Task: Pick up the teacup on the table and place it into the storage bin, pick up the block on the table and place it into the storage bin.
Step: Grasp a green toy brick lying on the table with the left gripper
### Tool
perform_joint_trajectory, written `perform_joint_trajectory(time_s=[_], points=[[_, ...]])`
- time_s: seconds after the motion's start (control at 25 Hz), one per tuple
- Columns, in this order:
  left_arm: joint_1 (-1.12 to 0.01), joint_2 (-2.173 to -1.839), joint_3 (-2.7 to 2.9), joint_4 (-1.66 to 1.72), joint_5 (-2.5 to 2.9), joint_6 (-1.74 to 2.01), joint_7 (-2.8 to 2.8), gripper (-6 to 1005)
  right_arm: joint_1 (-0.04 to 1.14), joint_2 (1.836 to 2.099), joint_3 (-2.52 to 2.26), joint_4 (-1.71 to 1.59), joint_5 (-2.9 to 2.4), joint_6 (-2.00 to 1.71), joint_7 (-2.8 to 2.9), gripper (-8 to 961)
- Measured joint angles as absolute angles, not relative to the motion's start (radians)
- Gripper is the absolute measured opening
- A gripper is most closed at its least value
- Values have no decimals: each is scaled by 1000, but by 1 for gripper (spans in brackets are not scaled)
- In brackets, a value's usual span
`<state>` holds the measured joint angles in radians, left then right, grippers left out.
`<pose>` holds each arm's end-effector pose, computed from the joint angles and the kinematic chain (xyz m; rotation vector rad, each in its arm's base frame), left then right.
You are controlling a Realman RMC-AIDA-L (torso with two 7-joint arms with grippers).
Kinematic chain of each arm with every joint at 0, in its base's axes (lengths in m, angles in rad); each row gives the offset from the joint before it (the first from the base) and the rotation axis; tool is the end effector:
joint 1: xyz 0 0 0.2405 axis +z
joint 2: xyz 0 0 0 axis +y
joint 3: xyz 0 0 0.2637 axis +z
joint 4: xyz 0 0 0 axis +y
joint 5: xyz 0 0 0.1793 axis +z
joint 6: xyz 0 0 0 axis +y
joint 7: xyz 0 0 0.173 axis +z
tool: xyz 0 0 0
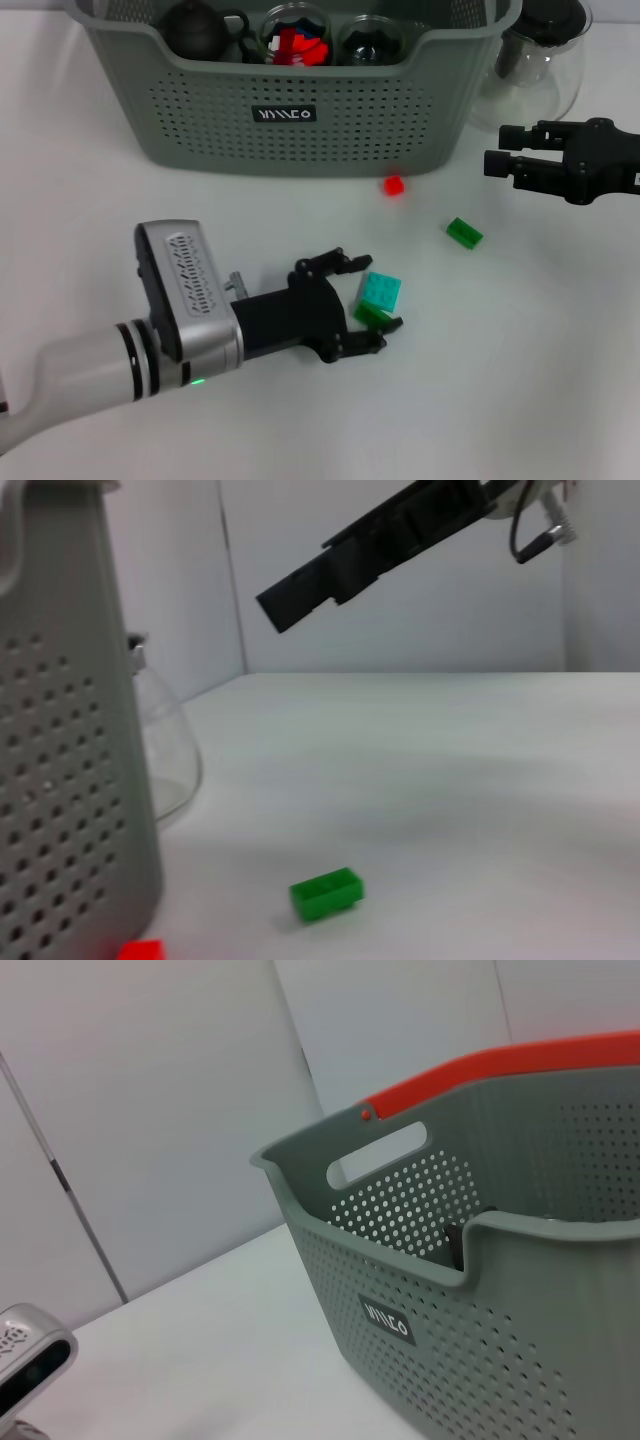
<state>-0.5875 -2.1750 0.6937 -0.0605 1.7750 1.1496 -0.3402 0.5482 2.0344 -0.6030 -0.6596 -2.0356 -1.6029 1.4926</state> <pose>-0.2372 0.2646 -0.1611 -2.6656 -0.1882 -0.5979 0.2434 0.3279 -0.0051 -2.6797 0.7552 0.7267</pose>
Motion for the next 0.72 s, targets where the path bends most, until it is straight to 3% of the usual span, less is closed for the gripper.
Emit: perform_joint_trajectory(time_s=[0.72], points=[[-540,-2177,680,-53,1786,1188,-343,799,551,2034,-606,-660,-2036,-1609,1493,524]])
